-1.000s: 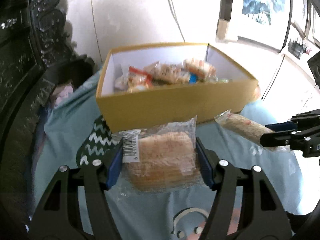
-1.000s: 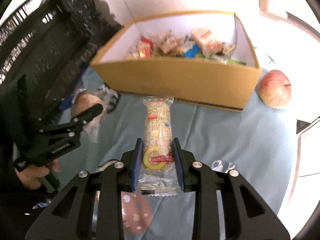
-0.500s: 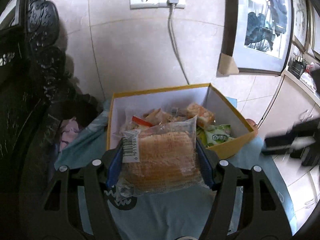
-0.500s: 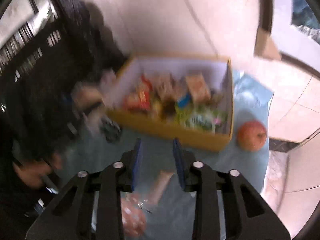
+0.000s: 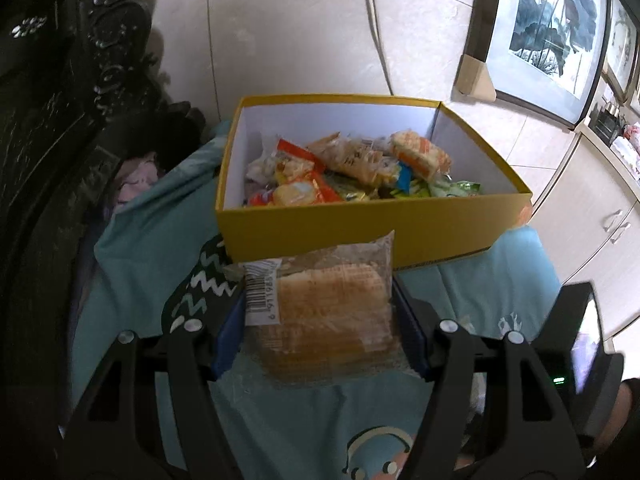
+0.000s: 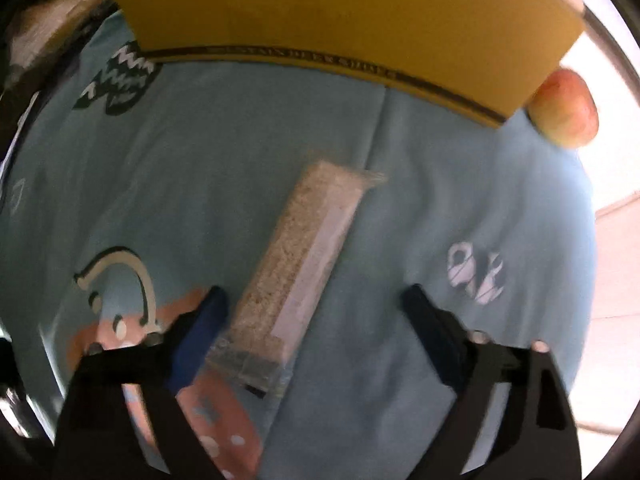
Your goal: Organize snacks
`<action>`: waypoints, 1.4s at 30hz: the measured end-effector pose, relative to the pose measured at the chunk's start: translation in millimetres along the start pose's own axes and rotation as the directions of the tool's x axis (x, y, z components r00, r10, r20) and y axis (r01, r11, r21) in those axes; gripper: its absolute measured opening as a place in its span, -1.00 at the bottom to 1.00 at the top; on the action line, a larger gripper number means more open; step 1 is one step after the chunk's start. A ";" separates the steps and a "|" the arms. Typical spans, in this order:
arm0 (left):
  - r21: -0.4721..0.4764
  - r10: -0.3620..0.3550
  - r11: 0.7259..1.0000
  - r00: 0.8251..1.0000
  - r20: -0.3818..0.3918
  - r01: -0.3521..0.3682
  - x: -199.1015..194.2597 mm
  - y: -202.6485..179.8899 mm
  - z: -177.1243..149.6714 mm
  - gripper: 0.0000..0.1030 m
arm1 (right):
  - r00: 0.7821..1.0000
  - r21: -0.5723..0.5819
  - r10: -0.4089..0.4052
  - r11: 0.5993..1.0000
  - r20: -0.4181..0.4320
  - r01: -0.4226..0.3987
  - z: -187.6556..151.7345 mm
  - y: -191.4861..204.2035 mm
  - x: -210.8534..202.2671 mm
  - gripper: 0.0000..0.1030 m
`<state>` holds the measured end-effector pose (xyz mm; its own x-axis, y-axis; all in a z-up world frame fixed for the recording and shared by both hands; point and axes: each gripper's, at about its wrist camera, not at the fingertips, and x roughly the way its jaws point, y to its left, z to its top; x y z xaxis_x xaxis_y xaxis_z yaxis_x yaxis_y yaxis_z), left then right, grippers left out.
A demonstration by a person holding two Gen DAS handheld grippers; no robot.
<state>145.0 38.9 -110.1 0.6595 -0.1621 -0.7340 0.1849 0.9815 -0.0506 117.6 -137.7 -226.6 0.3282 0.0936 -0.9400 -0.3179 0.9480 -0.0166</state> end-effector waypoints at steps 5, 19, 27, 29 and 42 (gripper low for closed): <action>-0.022 -0.005 1.000 1.000 -0.028 0.004 4.3 5.1 -13.7 0.31 | 0.997 0.027 0.068 0.997 0.024 -0.069 4.4 -13.6 -24.9 -0.45; 0.004 -0.018 1.000 0.995 0.095 0.018 -25.3 -9.4 28.7 0.31 | 0.937 0.057 0.099 0.991 0.334 -0.124 59.1 -68.5 -164.0 -0.45; 0.005 0.066 0.998 0.997 0.037 -0.066 20.9 -17.6 143.9 0.96 | 0.917 0.104 -0.081 0.994 0.391 0.043 175.8 -96.3 -192.8 0.46; -0.008 0.068 0.998 0.998 0.019 -0.067 21.4 -15.8 147.8 0.96 | 0.909 0.123 -0.061 0.992 0.411 0.011 175.1 -99.9 -200.7 0.46; -0.029 0.172 0.985 0.981 0.093 -0.170 -75.2 -33.7 62.6 0.96 | 0.906 0.109 -0.053 0.994 0.419 0.008 73.7 -66.6 -215.9 0.97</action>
<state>134.8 11.6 -10.8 0.7465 0.0006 -0.6654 0.0489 0.9973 0.0556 133.4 -198.6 2.5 0.6872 0.1623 -0.7081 -0.2167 0.9762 0.0134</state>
